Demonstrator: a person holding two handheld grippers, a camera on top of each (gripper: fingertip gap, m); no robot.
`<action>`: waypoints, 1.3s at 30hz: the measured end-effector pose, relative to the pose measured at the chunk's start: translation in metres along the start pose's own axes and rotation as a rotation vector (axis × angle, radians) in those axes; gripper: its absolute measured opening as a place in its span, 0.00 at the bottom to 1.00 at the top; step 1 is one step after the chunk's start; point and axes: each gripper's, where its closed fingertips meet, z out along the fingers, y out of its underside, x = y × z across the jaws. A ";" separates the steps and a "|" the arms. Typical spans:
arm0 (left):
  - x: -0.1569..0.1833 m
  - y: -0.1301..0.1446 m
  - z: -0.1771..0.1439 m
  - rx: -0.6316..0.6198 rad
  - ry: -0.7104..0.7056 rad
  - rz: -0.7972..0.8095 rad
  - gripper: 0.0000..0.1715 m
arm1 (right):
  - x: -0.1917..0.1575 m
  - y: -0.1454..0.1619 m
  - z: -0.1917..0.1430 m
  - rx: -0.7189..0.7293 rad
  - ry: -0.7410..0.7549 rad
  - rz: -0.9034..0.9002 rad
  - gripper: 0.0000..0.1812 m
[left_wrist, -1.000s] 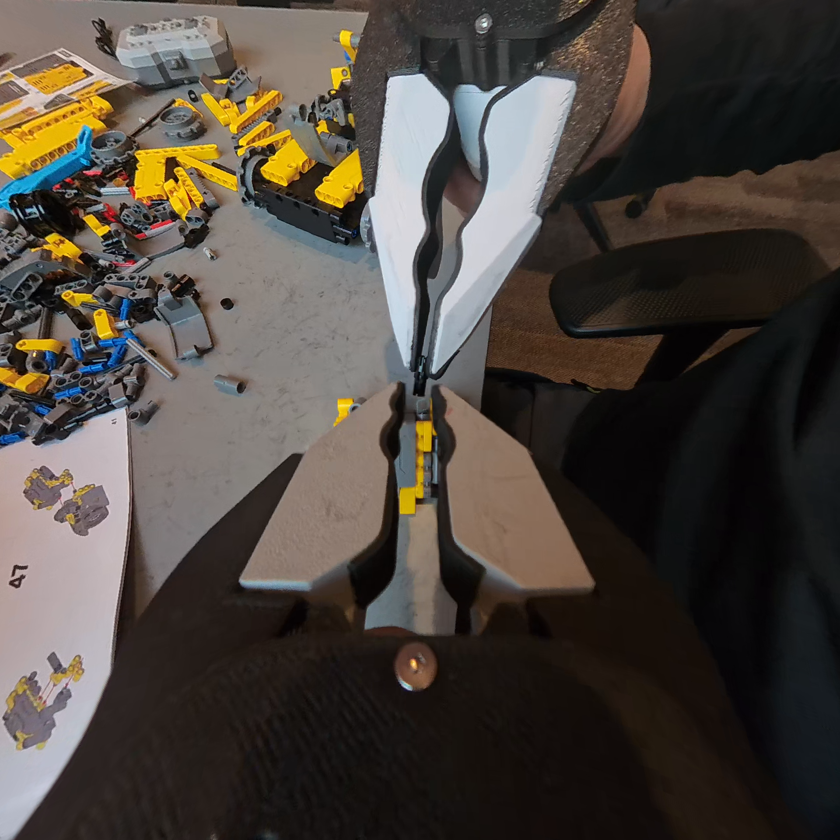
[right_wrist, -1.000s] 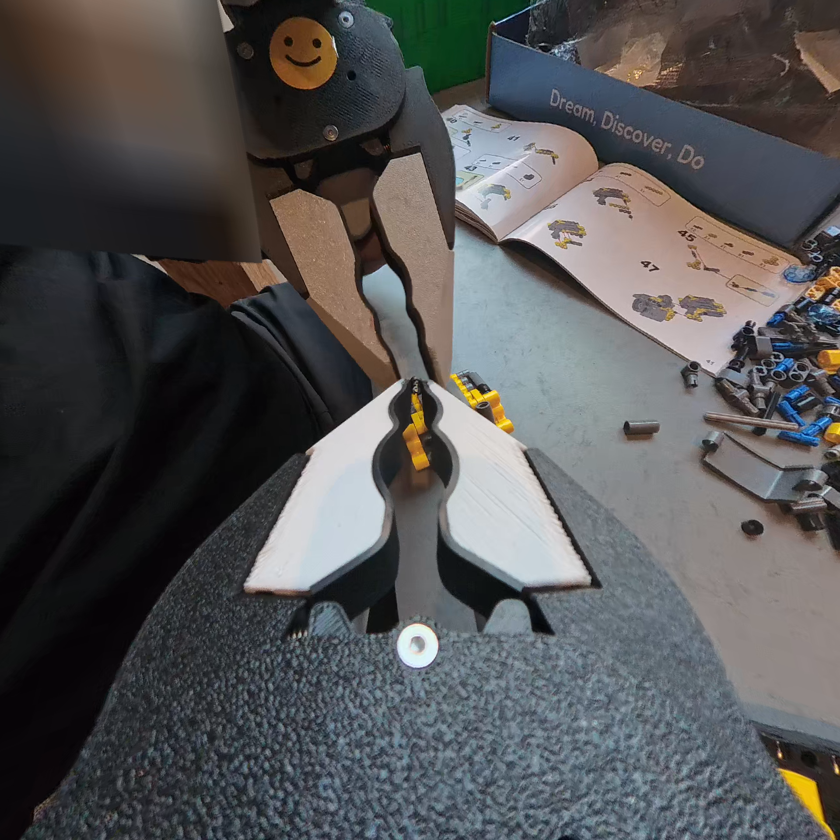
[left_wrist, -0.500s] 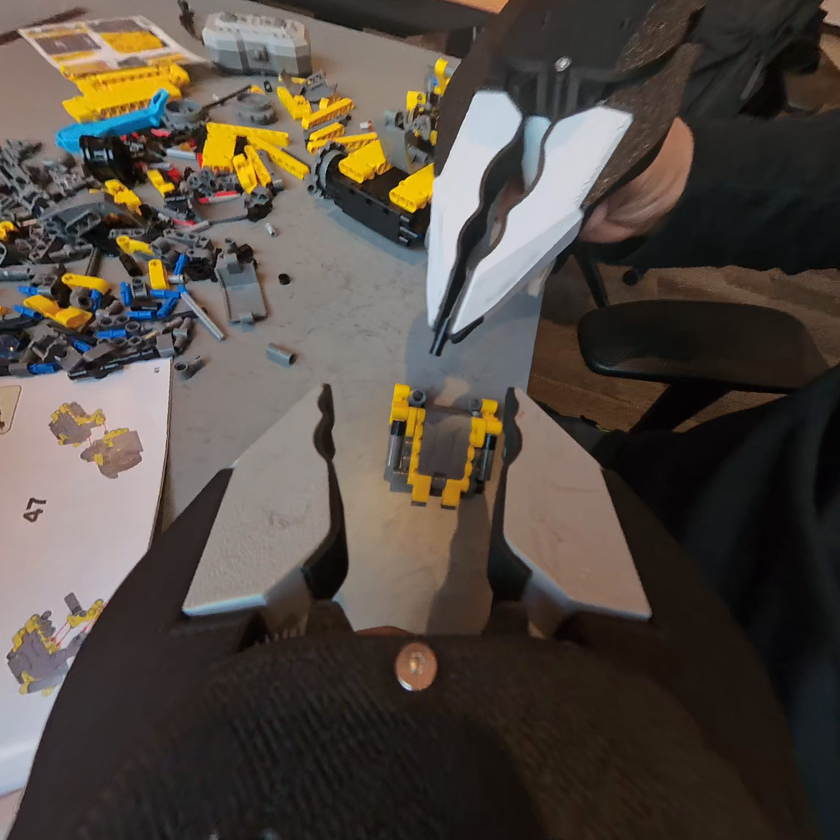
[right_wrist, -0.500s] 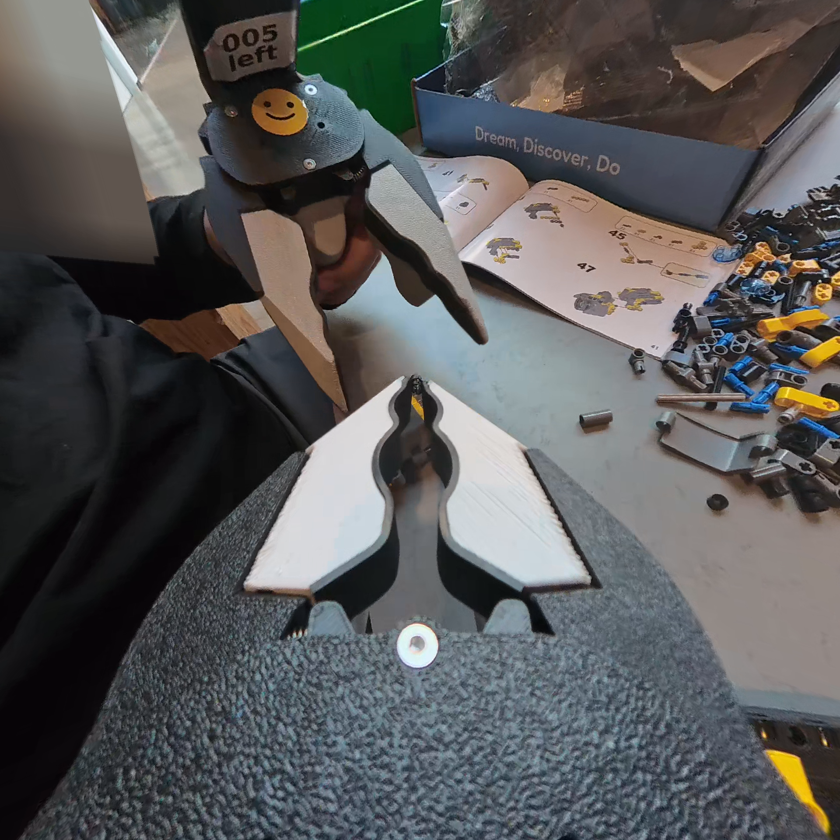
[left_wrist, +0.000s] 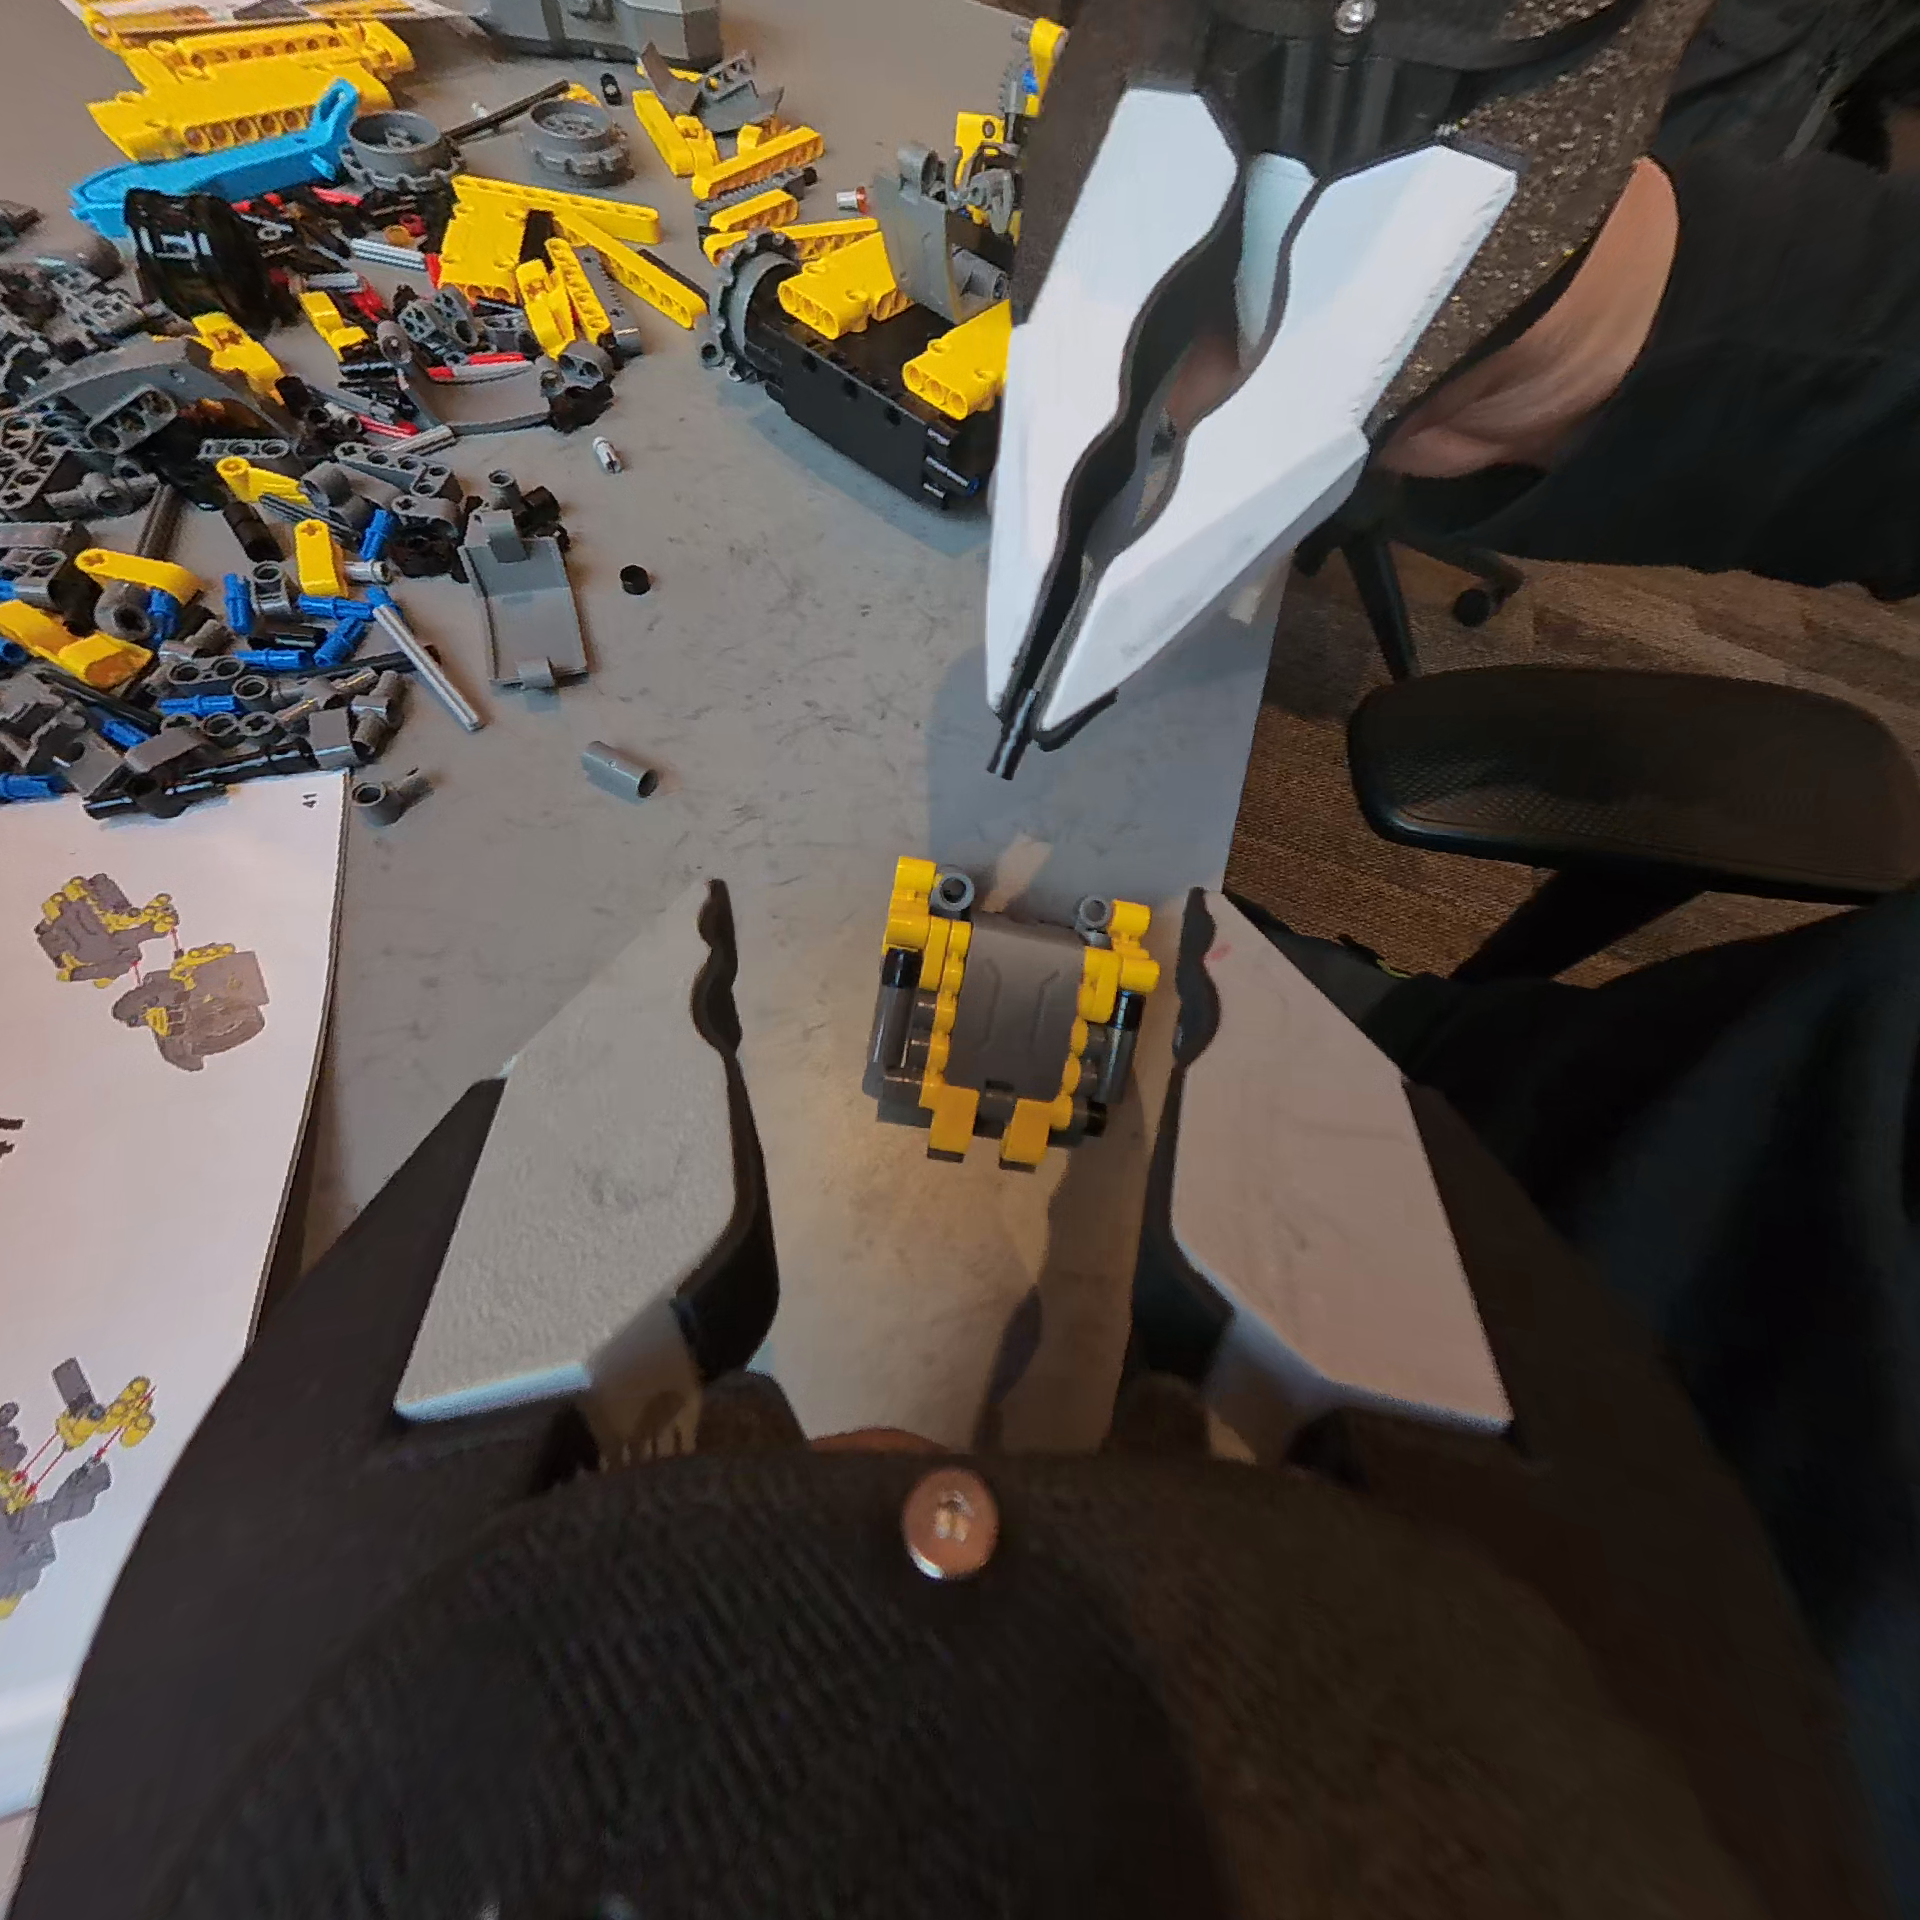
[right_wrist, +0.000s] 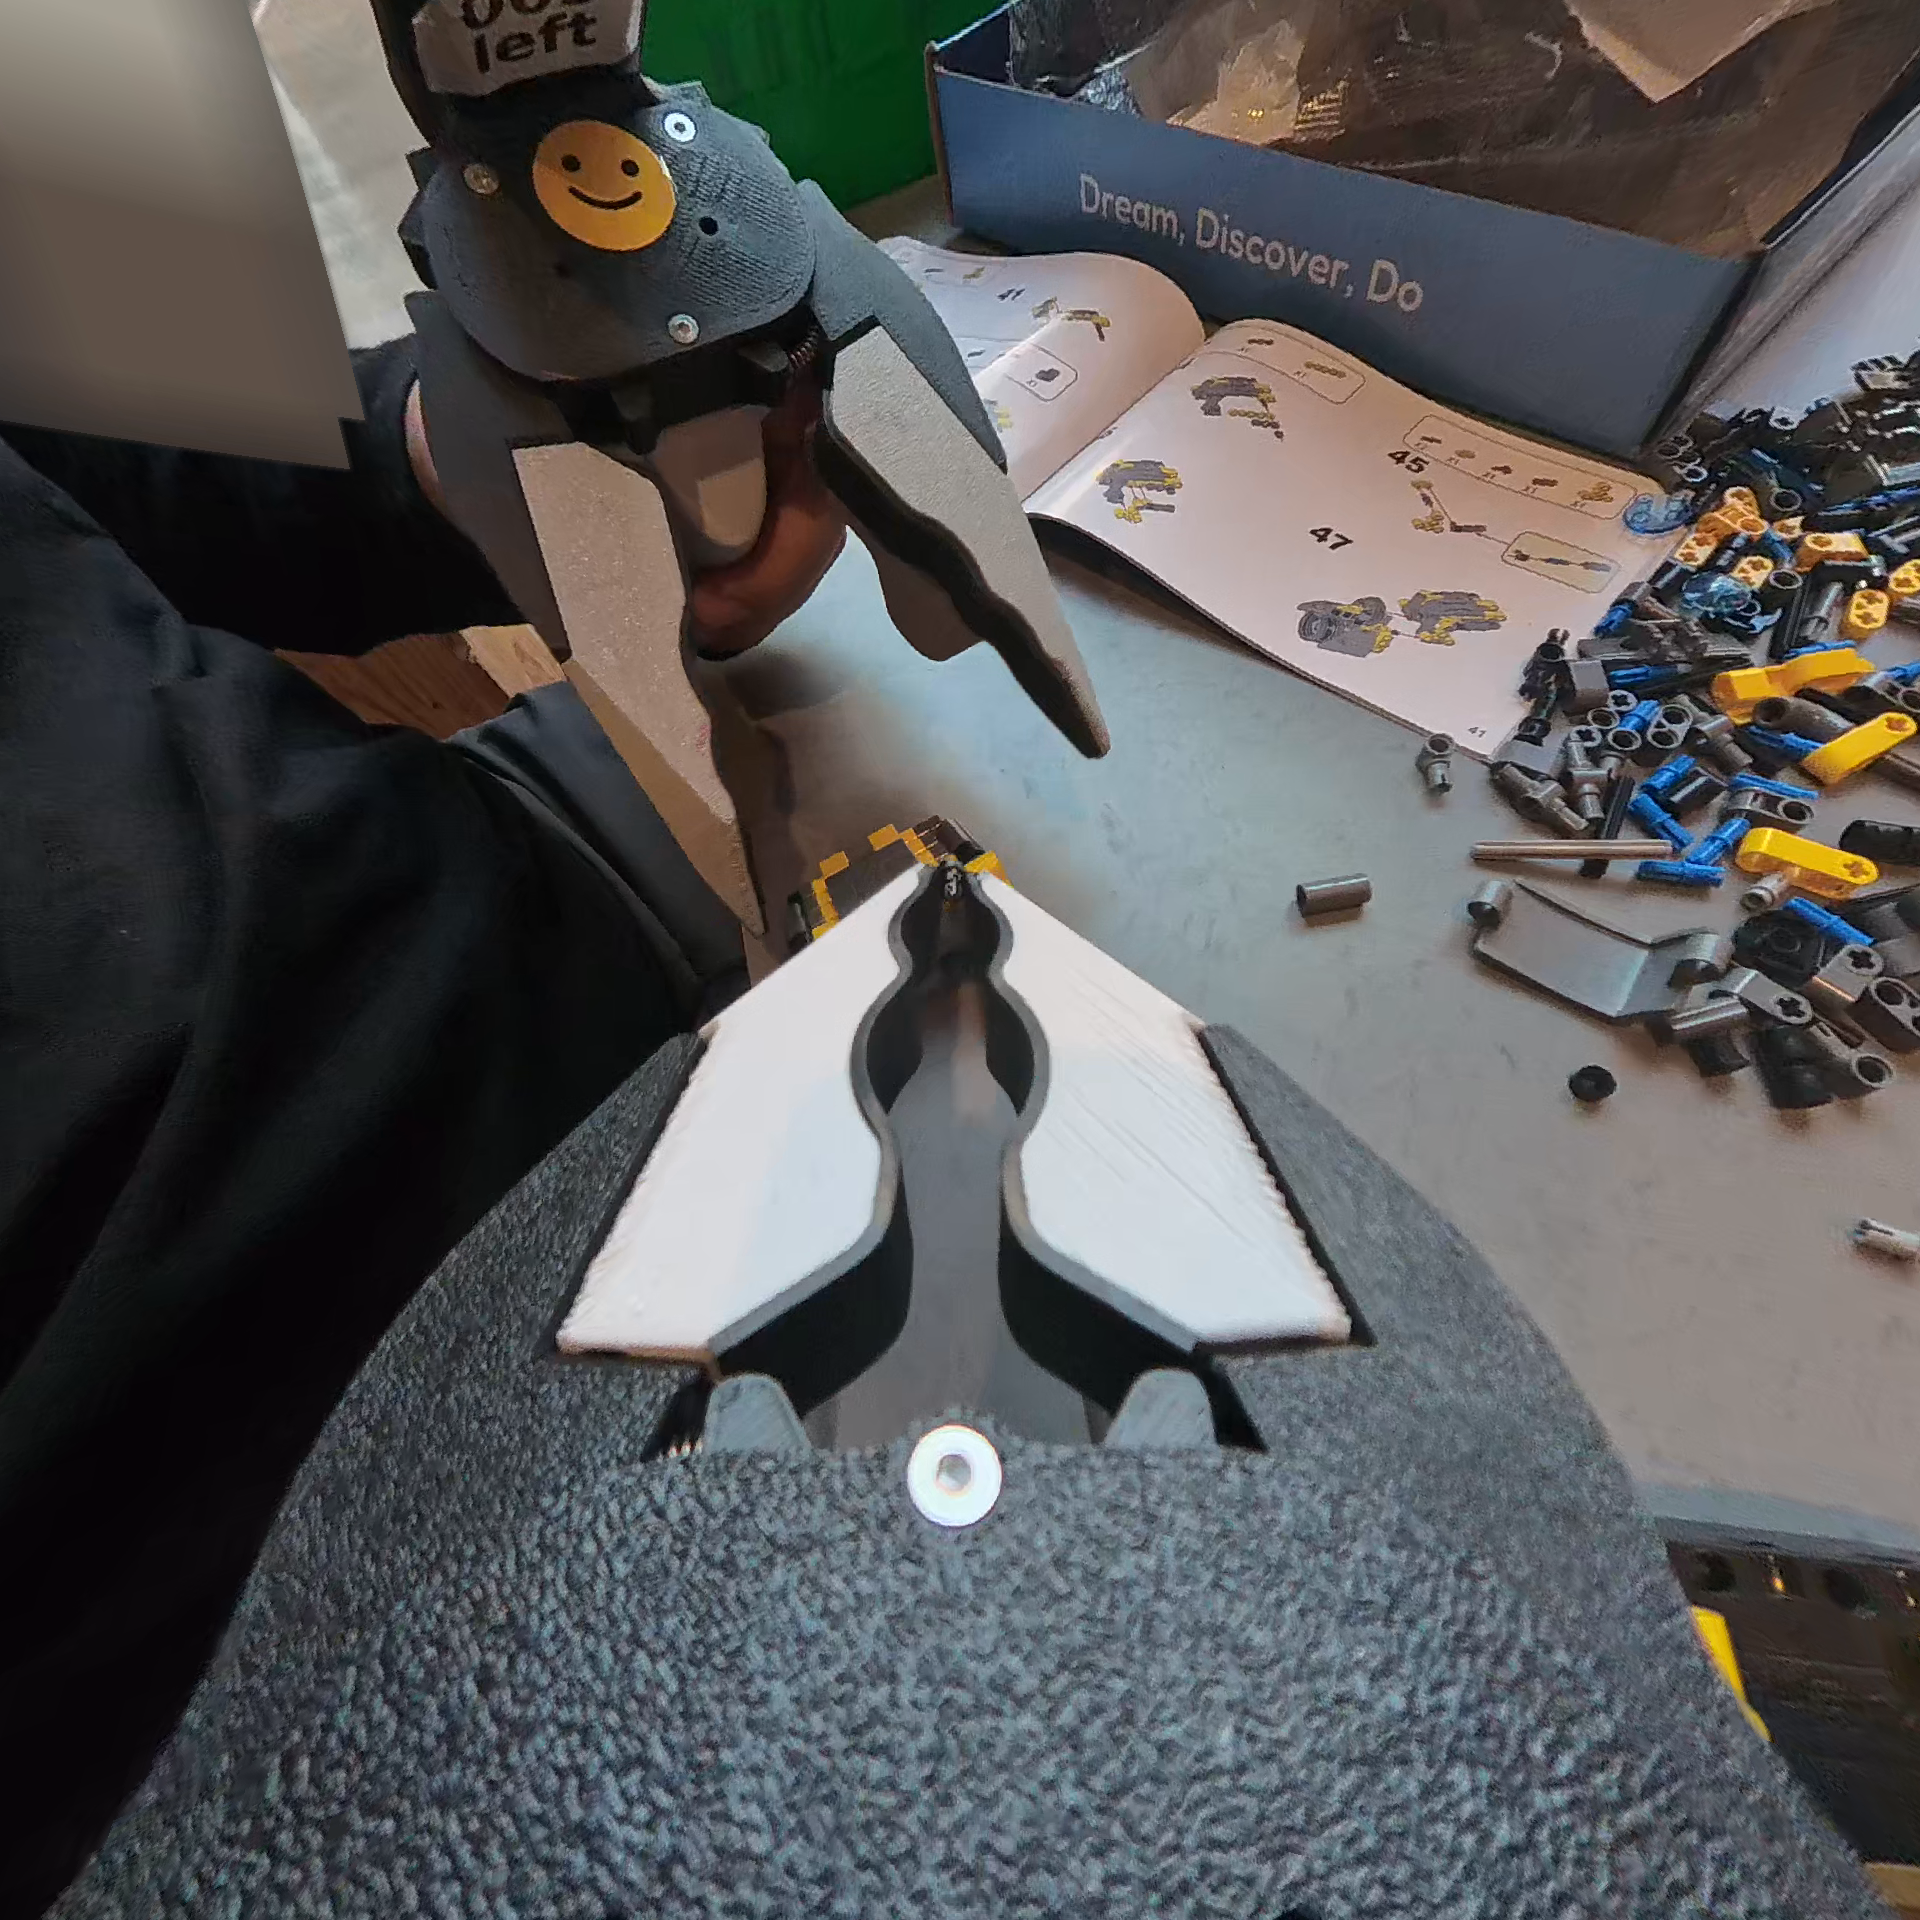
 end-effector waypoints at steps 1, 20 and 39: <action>-0.001 0.000 0.000 -0.001 -0.008 0.000 0.48 | 0.000 0.001 0.000 0.000 0.001 -0.003 0.02; 0.006 0.032 0.003 -0.146 0.036 0.003 0.48 | -0.023 0.028 0.004 -0.176 -0.047 -0.110 0.01; 0.011 0.031 0.019 -0.192 0.077 0.000 0.36 | -0.014 0.046 0.002 -0.219 -0.007 -0.056 0.02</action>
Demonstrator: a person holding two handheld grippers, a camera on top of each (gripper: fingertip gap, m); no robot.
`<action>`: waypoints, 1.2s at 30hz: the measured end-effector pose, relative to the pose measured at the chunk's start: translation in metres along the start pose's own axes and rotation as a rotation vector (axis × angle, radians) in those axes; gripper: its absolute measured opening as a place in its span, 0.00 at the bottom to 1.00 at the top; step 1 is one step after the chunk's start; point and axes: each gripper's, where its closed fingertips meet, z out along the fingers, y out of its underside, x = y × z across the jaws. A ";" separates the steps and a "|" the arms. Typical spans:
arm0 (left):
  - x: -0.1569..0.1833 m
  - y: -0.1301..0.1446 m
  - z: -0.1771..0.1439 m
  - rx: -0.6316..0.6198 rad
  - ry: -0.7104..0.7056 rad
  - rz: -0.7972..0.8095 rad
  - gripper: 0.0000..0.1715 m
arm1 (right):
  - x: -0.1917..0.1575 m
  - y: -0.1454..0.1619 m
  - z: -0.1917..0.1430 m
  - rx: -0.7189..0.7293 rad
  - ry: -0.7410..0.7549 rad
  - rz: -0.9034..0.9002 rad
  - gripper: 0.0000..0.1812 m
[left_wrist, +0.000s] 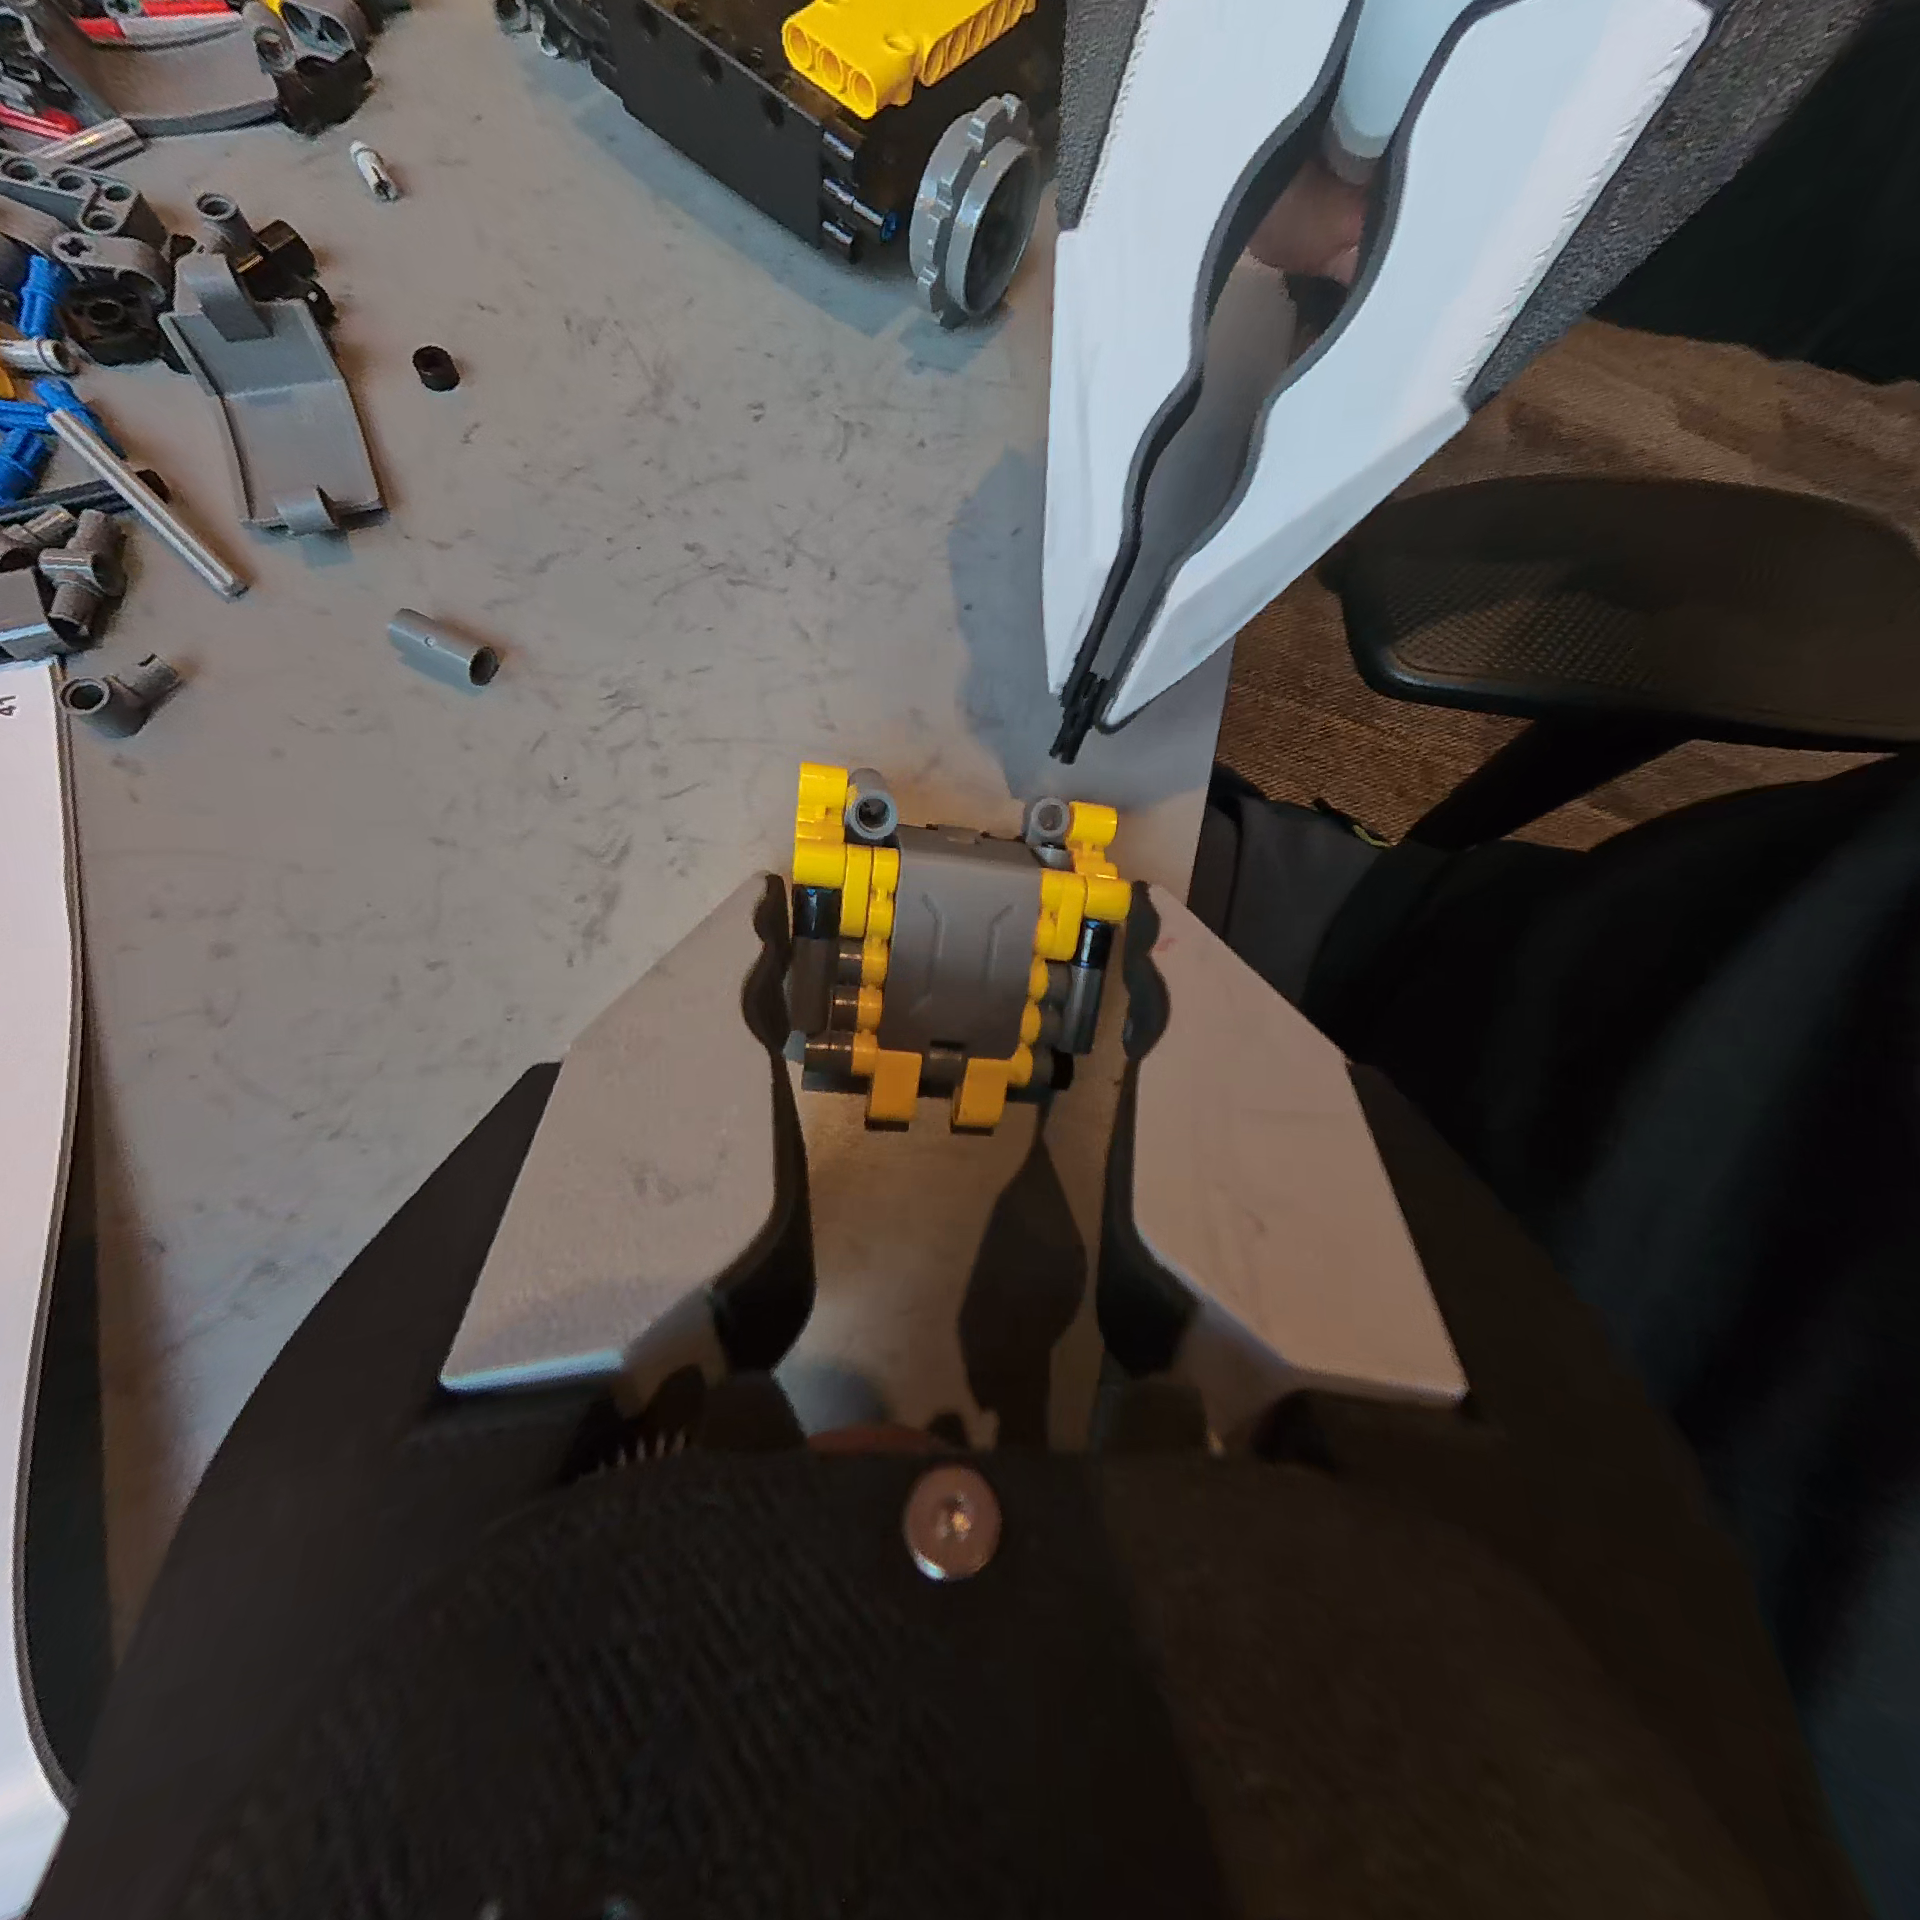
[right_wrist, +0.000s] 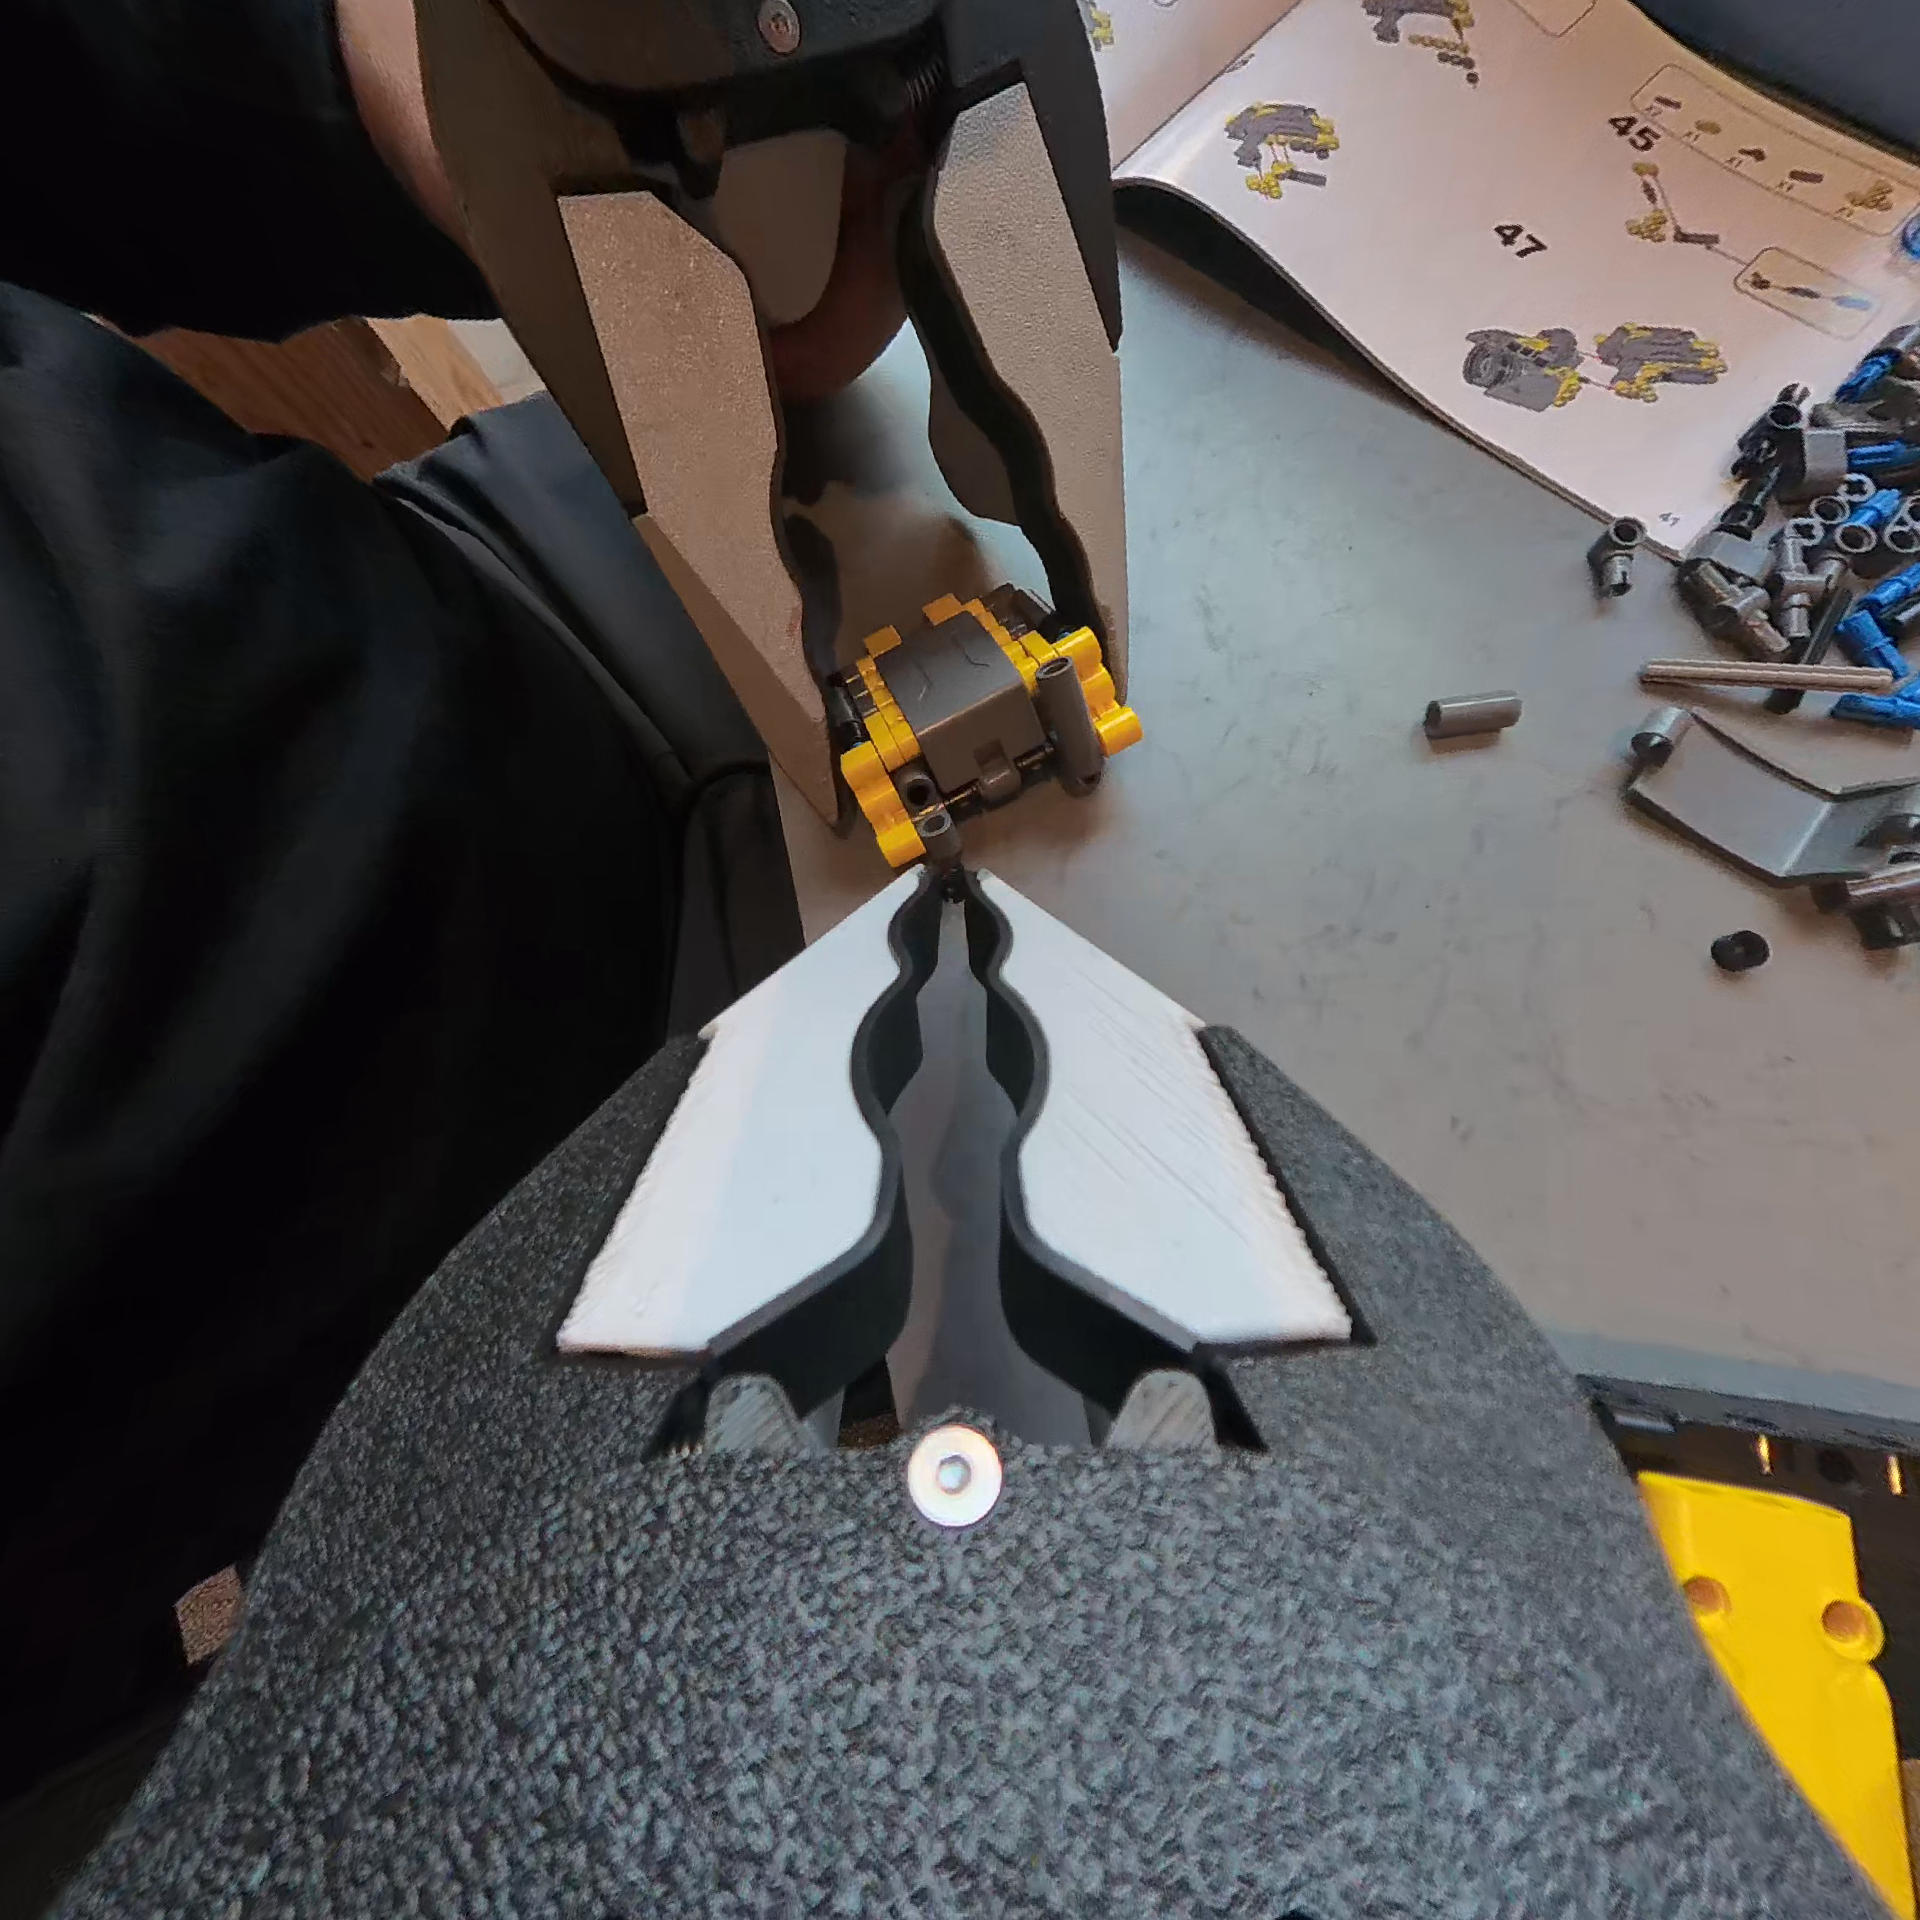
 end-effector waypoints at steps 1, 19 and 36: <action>0.000 0.000 0.000 -0.004 -0.001 0.003 0.36 | 0.000 0.000 0.001 -0.004 -0.001 -0.002 0.02; -0.002 0.006 -0.020 -0.065 -0.051 0.043 0.36 | -0.007 -0.008 0.024 -0.088 0.028 -0.136 0.02; -0.011 0.017 -0.028 -0.206 -0.083 0.138 0.36 | -0.013 -0.028 0.029 -0.120 0.036 -0.258 0.02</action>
